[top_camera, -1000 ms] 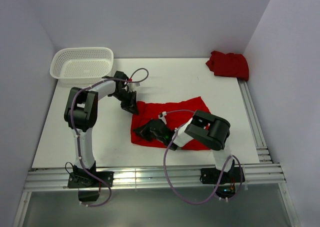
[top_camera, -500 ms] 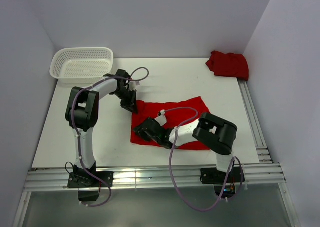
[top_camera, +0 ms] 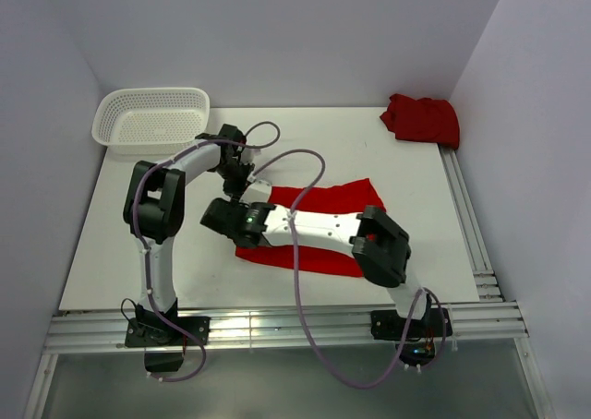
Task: Roll the t-shirts
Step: Roll the tshirt
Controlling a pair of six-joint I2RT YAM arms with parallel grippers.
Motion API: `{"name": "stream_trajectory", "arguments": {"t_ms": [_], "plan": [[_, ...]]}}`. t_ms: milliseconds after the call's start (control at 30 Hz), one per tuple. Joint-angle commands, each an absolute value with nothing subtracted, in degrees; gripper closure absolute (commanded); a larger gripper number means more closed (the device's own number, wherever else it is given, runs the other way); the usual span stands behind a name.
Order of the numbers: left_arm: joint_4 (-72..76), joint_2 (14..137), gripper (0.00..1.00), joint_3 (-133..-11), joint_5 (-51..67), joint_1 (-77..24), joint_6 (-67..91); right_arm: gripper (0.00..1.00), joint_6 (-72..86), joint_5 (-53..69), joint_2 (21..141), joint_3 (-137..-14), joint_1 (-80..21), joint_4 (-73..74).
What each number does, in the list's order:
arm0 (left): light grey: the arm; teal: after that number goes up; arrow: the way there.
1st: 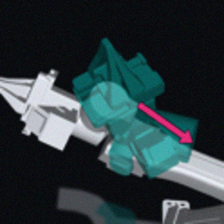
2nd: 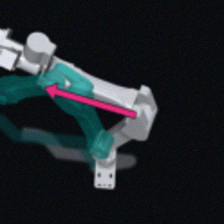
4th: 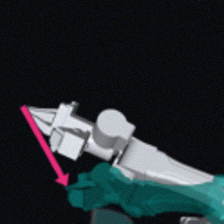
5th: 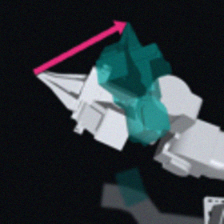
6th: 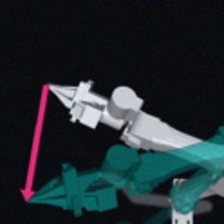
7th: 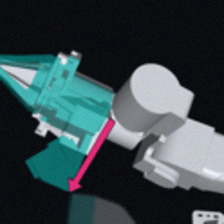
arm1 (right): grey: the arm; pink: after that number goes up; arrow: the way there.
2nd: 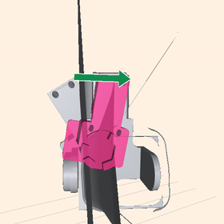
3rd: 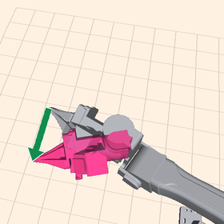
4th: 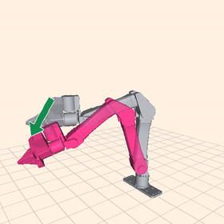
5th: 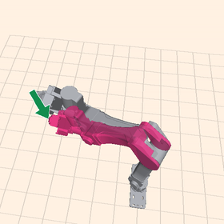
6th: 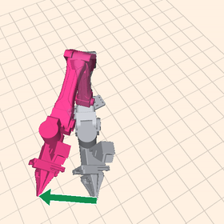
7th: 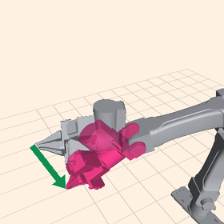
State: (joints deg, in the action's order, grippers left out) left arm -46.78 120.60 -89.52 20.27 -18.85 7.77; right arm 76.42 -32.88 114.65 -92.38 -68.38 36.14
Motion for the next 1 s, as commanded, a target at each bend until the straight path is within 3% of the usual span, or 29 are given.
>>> {"name": "stream_trajectory", "arguments": {"t_ms": [0,200,367,967], "plan": [[-45.26,121.73,1.0,-90.88,13.27,-19.77,5.62,0.49,71.73,-40.08,122.15,-102.35,-67.42,53.25],[-47.02,121.47,1.0,-91.76,12.04,-20.56,5.27,0.5,70.93,-43.33,131.3,-114.77,-66.18,61.17],[-47.64,121.46,1.0,-92.11,11.78,-21.01,5.36,0.5,68.82,-45.26,133.41,-117.41,-65.83,60.38],[-49.13,122.26,1.0,-93.52,11.43,-22.59,5.8,0.47,66.18,-45.97,135.88,-115.32,-65.65,52.21]]}}
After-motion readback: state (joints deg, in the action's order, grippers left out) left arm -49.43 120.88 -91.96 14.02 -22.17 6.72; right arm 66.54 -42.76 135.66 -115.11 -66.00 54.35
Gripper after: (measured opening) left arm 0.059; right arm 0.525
